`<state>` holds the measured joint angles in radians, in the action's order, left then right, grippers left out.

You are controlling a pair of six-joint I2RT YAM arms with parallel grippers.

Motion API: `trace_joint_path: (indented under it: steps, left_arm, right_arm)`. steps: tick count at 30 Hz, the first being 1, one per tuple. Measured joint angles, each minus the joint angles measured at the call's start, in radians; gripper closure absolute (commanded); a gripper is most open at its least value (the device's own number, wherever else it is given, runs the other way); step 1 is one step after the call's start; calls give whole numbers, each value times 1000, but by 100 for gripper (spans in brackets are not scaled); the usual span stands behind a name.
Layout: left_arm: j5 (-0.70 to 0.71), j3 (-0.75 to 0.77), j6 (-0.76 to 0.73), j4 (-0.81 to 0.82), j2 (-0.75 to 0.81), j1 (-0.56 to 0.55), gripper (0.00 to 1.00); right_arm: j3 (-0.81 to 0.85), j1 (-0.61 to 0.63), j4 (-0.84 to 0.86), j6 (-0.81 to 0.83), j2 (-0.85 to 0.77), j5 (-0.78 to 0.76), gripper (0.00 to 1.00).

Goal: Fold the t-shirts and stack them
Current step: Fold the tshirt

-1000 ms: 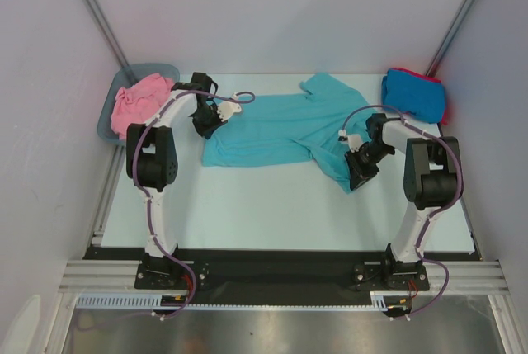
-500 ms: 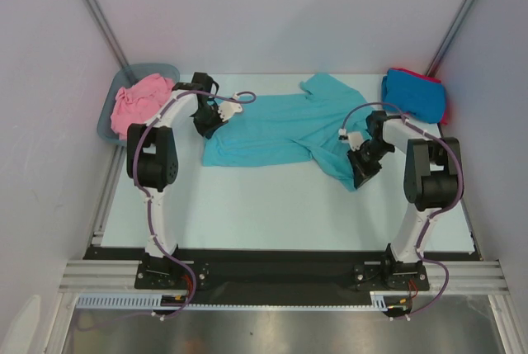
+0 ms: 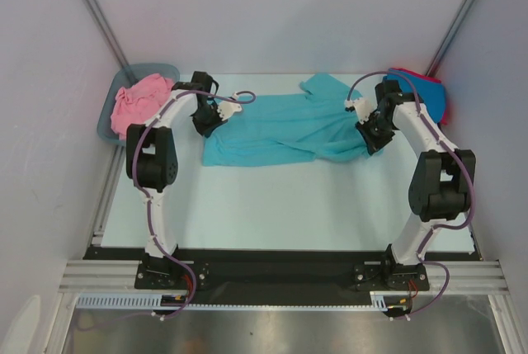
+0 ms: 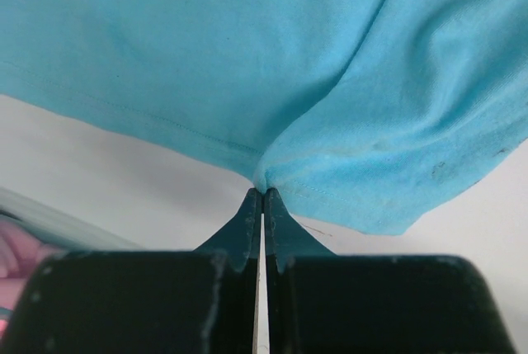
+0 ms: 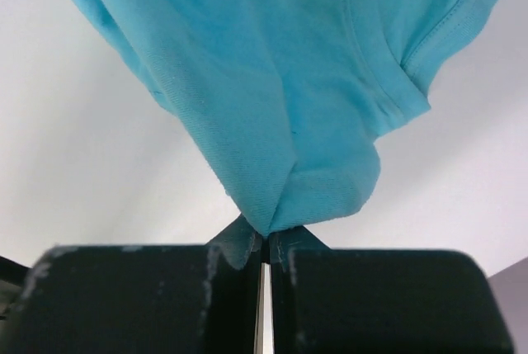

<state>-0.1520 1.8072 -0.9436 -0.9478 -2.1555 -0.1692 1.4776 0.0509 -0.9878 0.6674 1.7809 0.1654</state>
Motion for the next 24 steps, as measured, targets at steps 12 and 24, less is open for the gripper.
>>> trace_joint_path:
  steps: [12, 24]
  left_arm:
    - [11, -5, 0, 6, 19, 0, 100]
    - [18, -8, -1, 11, 19, 0, 100]
  right_arm:
    - [0, -5, -2, 41, 10, -28, 74]
    - [-34, -12, 21, 41, 10, -27, 80]
